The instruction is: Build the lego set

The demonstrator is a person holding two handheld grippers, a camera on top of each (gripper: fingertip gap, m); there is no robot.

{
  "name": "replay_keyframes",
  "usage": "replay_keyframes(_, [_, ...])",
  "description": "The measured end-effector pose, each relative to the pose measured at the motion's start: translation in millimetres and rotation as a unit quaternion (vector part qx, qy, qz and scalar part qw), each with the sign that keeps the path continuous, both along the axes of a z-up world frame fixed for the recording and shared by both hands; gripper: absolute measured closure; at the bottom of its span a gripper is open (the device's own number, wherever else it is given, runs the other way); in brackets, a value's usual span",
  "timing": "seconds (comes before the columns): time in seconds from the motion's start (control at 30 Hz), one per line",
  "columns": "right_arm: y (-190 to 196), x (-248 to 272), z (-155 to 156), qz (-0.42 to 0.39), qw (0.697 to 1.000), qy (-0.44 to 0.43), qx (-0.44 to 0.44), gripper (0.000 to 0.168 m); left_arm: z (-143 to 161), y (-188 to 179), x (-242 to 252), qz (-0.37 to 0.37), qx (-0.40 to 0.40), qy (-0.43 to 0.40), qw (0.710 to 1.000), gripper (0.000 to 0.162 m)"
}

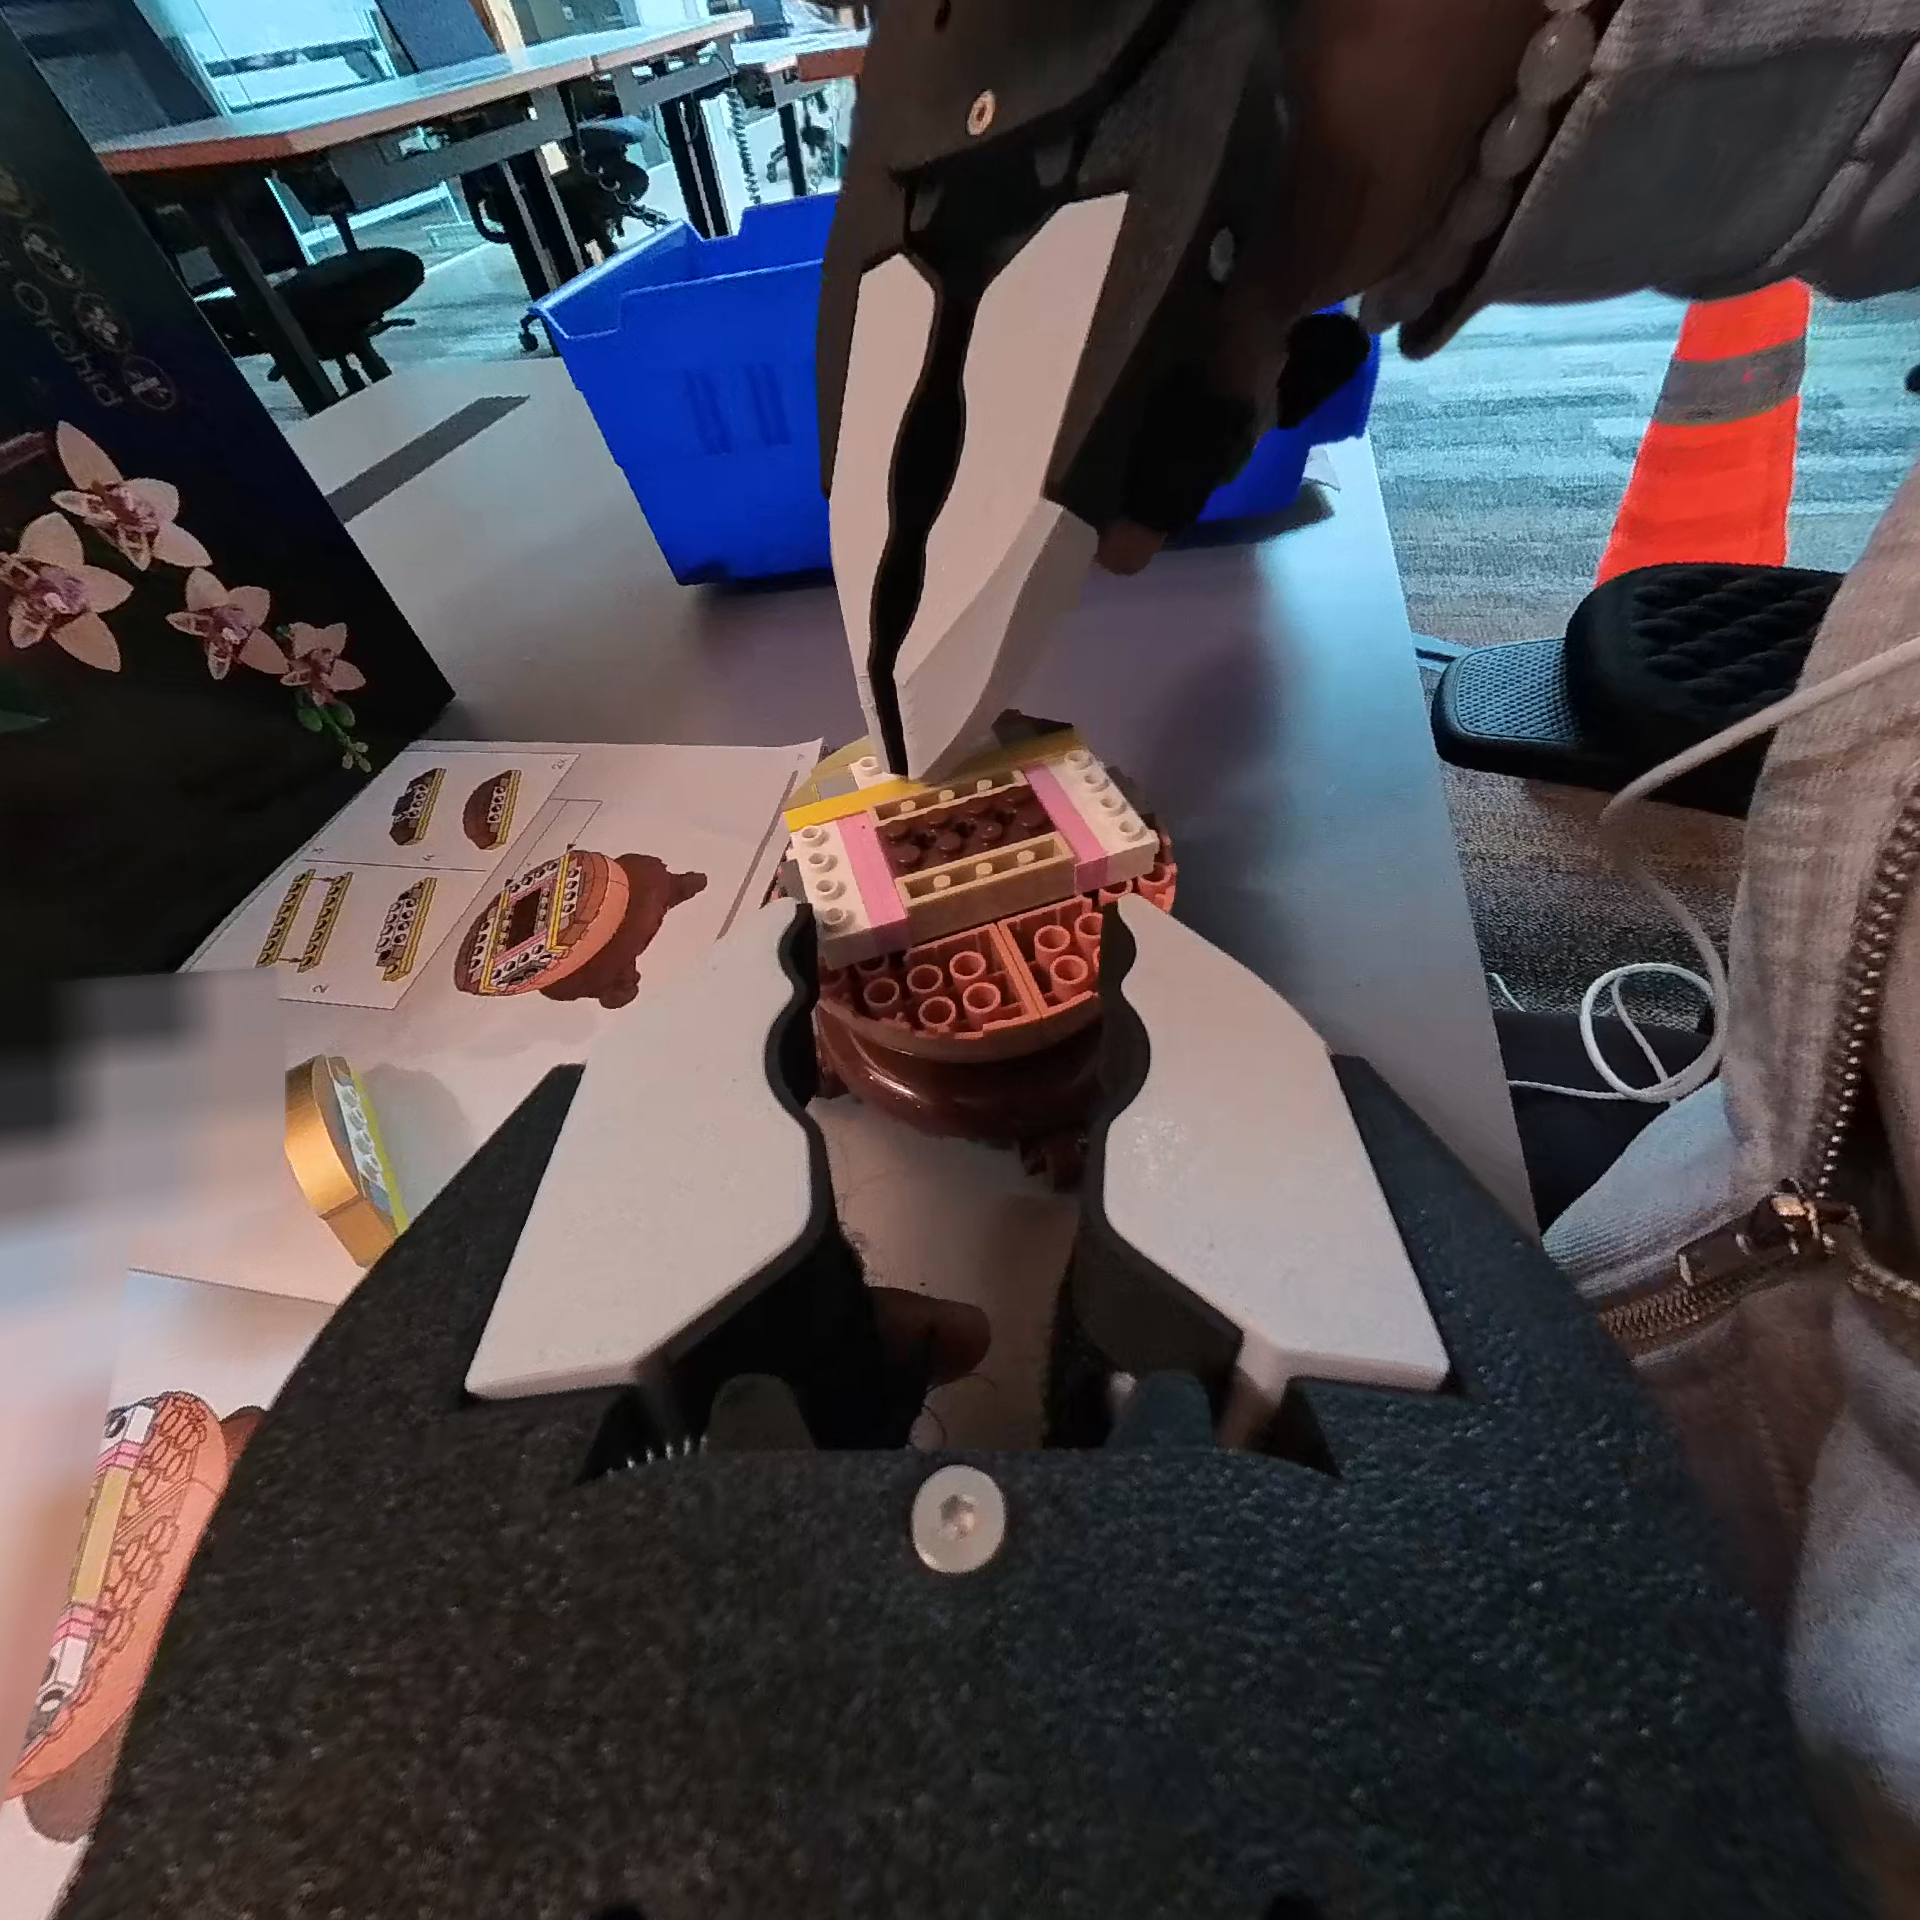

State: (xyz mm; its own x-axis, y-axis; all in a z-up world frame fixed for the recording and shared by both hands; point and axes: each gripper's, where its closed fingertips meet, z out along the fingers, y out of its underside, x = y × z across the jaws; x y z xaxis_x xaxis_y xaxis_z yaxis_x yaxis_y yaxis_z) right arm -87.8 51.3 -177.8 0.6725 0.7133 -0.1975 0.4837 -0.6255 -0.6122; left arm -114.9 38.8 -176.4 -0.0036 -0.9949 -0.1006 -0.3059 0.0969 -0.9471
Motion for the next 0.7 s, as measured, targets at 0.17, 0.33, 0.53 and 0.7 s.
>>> replay_keyframes(0.17, [0,0,-1,-0.003,1.0,-0.002,-0.023,0.168,0,0,0,-0.001,-0.004,-0.002,1.0,0.111])
replay_keyframes(0.33, [-2,-3,8,0.019,0.999,0.036,-0.018,0.165,0,0,-1,-0.003,0.002,0.001,1.0,0.11])
replay_keyframes(0.53, [1,24,16,0.09,0.994,-0.03,0.055,0.166,0,0,-1,-0.001,0.003,0.008,1.0,0.11])
replay_keyframes(0.7, [-6,17,-1,0.136,0.988,-0.07,0.019,0.168,0,0,-1,-0.001,0.001,0.008,1.0,0.11])
